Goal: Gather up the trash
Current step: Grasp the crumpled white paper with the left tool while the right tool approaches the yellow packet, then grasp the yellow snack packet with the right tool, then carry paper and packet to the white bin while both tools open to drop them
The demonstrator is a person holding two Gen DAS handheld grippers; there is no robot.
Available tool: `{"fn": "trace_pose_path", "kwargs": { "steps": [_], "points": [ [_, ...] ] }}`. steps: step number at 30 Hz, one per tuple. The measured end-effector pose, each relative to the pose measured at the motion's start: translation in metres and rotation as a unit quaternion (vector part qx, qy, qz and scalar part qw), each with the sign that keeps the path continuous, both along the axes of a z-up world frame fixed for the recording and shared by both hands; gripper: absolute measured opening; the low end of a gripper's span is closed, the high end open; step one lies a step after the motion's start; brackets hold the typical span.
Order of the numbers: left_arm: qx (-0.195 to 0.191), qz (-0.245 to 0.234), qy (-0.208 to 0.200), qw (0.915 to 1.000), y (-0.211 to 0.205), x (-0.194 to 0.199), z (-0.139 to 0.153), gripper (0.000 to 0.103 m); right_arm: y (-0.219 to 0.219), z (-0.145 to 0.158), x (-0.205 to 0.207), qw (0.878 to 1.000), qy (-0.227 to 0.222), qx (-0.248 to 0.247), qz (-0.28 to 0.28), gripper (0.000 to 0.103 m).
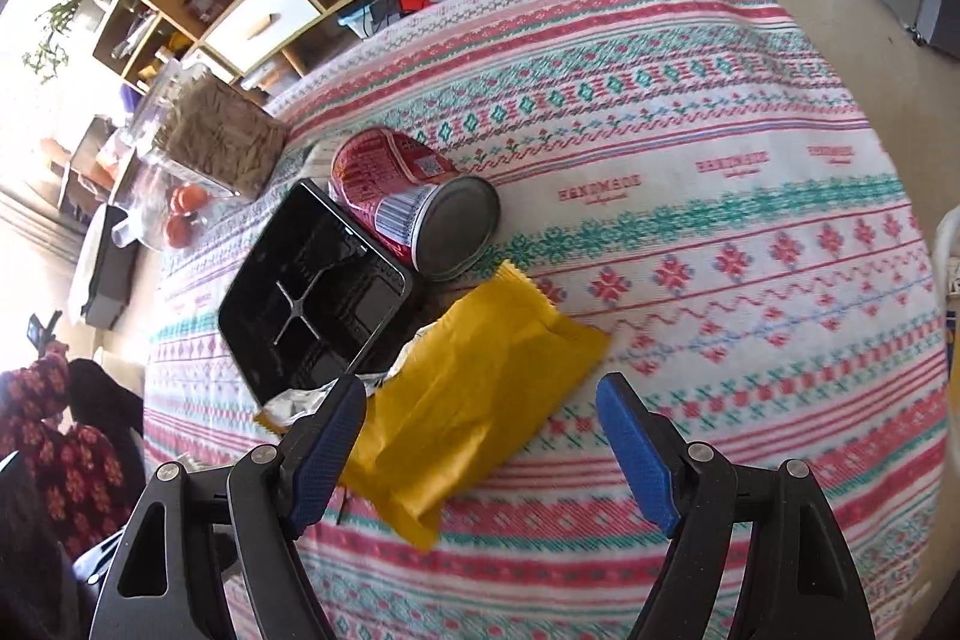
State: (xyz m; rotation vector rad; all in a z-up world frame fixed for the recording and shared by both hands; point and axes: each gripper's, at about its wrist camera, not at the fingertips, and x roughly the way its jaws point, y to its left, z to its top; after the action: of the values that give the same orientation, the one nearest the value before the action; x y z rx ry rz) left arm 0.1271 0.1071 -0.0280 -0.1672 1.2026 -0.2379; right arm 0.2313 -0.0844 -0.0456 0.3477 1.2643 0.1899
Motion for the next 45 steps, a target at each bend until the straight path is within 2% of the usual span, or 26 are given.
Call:
{"fn": "trace_pose_path", "kwargs": {
  "steps": [4,10,12,15,18,22,30,45],
  "points": [
    [0.0,0.0,0.0,1.0,-0.007,0.005,0.001,0.037,0.01,-0.019,0.005,1.0,0.016,-0.005,0.0,0.081],
    [-0.001,-0.002,-0.002,1.0,-0.014,0.007,0.001,0.037,0.025,-0.02,0.0,0.999,-0.001,-0.03,0.032,0.082],
    [-0.001,-0.002,0.0,1.0,-0.015,0.007,0.001,0.037,0.035,-0.02,-0.004,0.998,-0.006,-0.039,0.053,0.079],
    [0.001,-0.001,0.0,1.0,-0.017,0.006,0.001,0.037,0.044,-0.019,-0.01,0.996,-0.007,-0.028,0.081,0.064],
    [0.001,-0.001,-0.002,1.0,-0.02,0.007,0.002,0.037,0.047,-0.015,-0.017,0.995,-0.011,-0.012,0.1,0.044],
    [0.0,-0.003,-0.007,1.0,-0.025,0.011,0.004,0.037,0.043,-0.006,-0.029,0.992,-0.021,-0.017,0.123,0.03],
    [-0.002,-0.013,-0.013,0.9998,-0.042,0.018,0.006,0.037,0.006,0.014,-0.047,0.991,-0.042,-0.026,0.123,0.028],
    [-0.004,-0.04,-0.017,0.999,-0.091,0.03,0.007,0.037,-0.07,0.037,-0.066,0.995,-0.054,-0.049,0.075,0.028]
  ]
}}
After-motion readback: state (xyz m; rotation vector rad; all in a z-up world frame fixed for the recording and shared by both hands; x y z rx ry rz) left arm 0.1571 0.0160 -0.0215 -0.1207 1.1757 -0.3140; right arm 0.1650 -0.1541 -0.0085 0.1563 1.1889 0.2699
